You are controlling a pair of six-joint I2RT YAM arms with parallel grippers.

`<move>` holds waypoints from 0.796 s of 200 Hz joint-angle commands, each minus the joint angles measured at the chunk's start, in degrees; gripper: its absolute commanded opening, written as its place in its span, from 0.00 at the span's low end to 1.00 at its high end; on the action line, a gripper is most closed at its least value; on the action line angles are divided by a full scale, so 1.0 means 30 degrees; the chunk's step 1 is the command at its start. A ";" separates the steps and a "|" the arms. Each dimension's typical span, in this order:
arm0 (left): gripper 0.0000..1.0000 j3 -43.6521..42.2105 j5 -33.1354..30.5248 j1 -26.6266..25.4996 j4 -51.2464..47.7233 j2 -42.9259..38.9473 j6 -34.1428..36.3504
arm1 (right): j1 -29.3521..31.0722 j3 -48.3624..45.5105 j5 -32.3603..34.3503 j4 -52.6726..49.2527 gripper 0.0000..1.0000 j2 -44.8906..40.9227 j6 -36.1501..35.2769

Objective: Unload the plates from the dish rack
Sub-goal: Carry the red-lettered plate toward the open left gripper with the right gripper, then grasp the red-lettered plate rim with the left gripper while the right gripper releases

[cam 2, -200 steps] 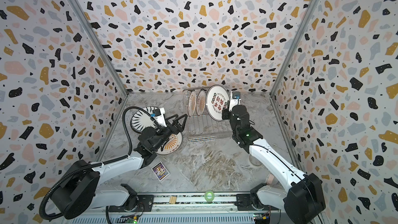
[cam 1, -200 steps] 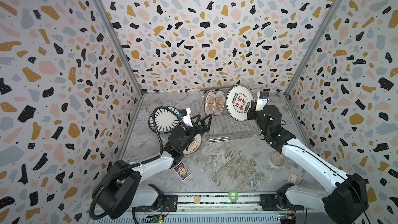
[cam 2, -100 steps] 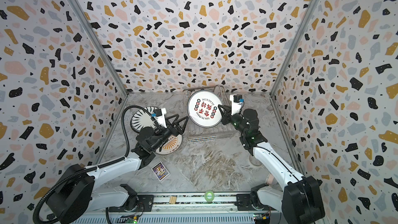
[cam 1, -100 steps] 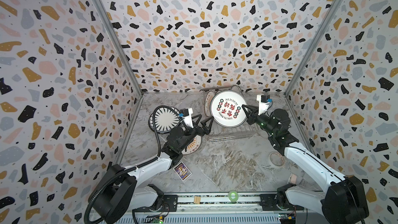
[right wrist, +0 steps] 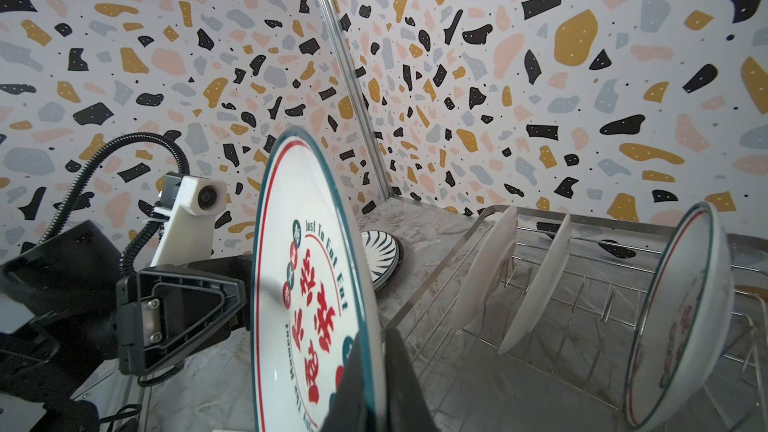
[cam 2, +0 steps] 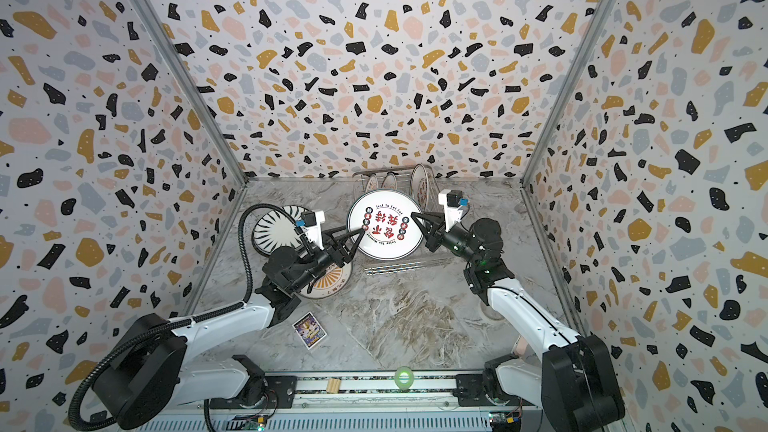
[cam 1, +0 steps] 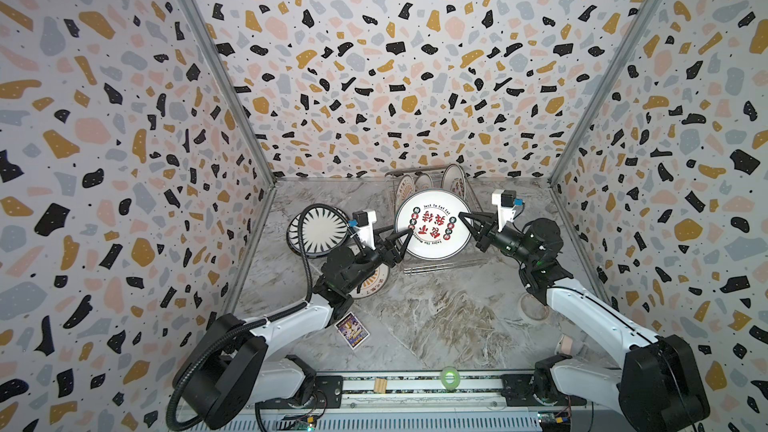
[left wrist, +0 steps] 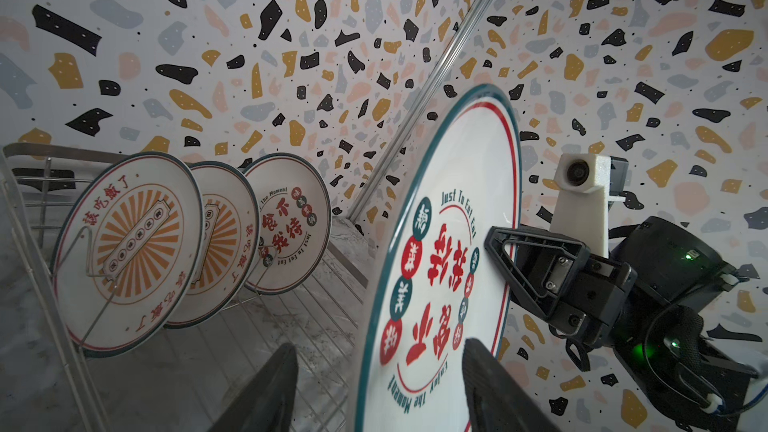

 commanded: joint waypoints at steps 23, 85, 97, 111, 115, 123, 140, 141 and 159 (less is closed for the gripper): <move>0.37 -0.0151 0.0711 -0.0177 0.1355 -0.0252 -0.0453 | -0.0030 0.0138 -0.0500 0.1618 0.00 -0.0814 -0.0180; 0.04 0.0047 0.0567 -0.0233 0.0671 -0.0446 -0.0475 | -0.0030 0.0138 -0.0994 0.1643 0.00 -0.0524 -0.0197; 0.02 0.0010 0.0495 -0.0247 0.0627 -0.0556 -0.0497 | -0.0004 0.0138 -0.1092 0.1643 0.00 -0.0508 -0.0217; 0.00 -0.0005 0.0412 -0.0283 0.0604 -0.0635 -0.0555 | -0.0001 0.0138 -0.1187 0.1586 0.01 -0.0438 -0.0213; 0.00 -0.0005 0.0394 -0.0263 0.0572 -0.0649 -0.0540 | -0.0015 0.0162 -0.1217 0.1570 0.02 -0.0420 -0.0233; 0.00 0.0024 0.0386 -0.0261 0.0460 -0.0679 -0.0590 | -0.0015 0.0189 -0.1226 0.1512 0.03 -0.0376 -0.0262; 0.00 0.0039 0.0225 -0.0262 0.0254 -0.0768 -0.0739 | -0.0012 0.0226 -0.1168 0.1301 0.15 -0.0304 -0.0386; 0.00 0.0032 0.0218 -0.0262 0.0264 -0.0768 -0.0755 | -0.0021 0.0226 -0.1157 0.1296 0.15 -0.0296 -0.0401; 0.00 0.0025 -0.0139 -0.0261 0.0265 -0.0842 -0.1183 | -0.0001 0.0175 -0.0900 0.1174 0.36 -0.0317 -0.0495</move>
